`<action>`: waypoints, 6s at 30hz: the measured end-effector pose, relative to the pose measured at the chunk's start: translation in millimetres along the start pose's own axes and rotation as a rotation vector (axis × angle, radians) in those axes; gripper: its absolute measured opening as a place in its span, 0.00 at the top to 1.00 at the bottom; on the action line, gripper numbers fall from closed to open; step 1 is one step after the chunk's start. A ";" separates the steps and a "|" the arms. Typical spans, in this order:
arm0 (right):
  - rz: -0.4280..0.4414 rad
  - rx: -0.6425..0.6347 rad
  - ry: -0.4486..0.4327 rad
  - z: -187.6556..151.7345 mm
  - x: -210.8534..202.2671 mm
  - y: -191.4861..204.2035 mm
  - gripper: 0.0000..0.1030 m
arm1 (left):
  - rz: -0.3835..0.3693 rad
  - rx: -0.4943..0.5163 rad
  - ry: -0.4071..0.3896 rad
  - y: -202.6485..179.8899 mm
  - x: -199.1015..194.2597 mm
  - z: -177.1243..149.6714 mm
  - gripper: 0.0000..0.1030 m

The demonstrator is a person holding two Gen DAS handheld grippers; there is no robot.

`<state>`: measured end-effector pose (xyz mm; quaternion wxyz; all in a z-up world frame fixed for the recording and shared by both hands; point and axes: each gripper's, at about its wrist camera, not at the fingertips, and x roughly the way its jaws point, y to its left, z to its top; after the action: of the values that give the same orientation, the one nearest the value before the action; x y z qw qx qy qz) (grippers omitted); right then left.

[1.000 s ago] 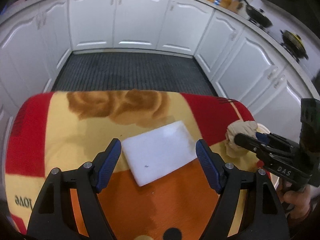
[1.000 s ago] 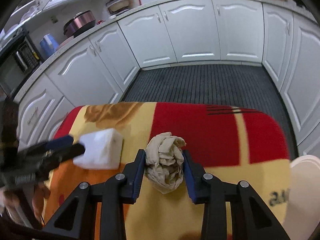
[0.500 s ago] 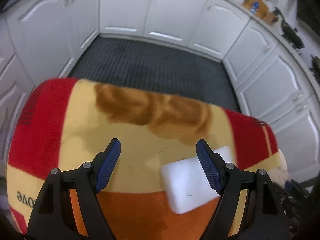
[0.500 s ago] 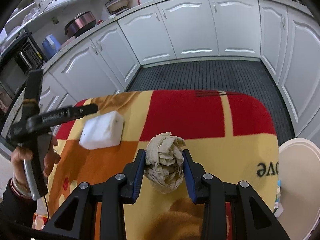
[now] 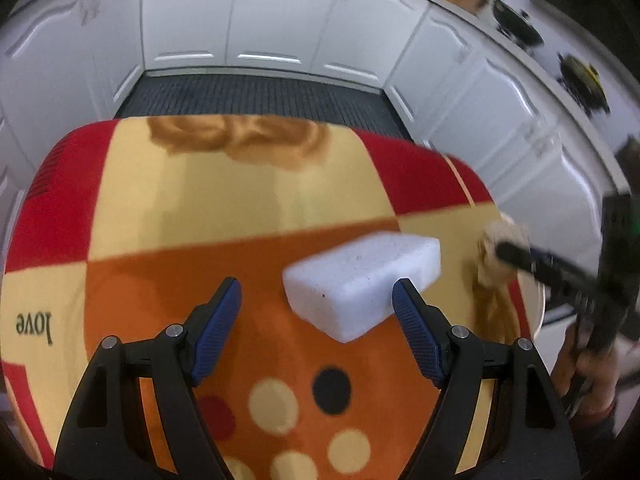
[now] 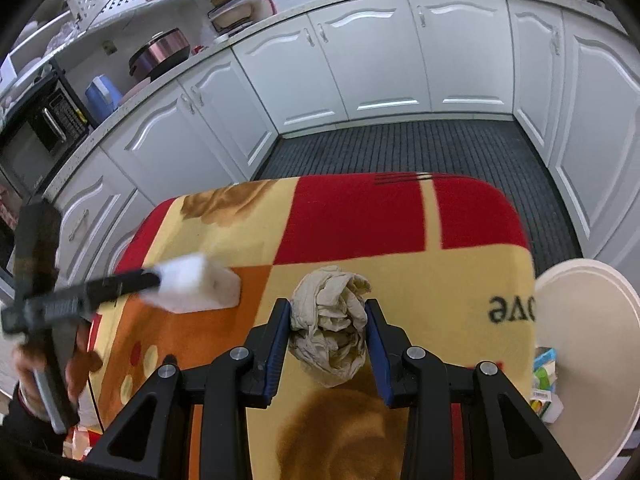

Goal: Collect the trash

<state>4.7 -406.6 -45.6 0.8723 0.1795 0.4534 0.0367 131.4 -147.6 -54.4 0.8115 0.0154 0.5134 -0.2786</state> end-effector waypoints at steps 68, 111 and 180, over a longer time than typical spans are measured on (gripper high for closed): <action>-0.087 0.033 -0.077 -70.0 -84.2 -16.3 0.65 | 0.073 0.288 -0.102 -153.1 -3.6 -42.4 0.34; -0.329 0.270 -0.073 -100.2 -108.6 -168.2 0.38 | -0.187 0.249 0.005 -292.4 88.4 -12.4 0.23; -0.488 0.047 -0.566 -110.6 -223.2 3.4 0.08 | 0.063 0.215 -0.591 -222.9 -90.3 -76.3 0.20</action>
<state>-214.8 -423.0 71.1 0.9418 0.0891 0.2246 -0.2338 -64.5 -272.7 43.8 0.9276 0.0356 0.2222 -0.2983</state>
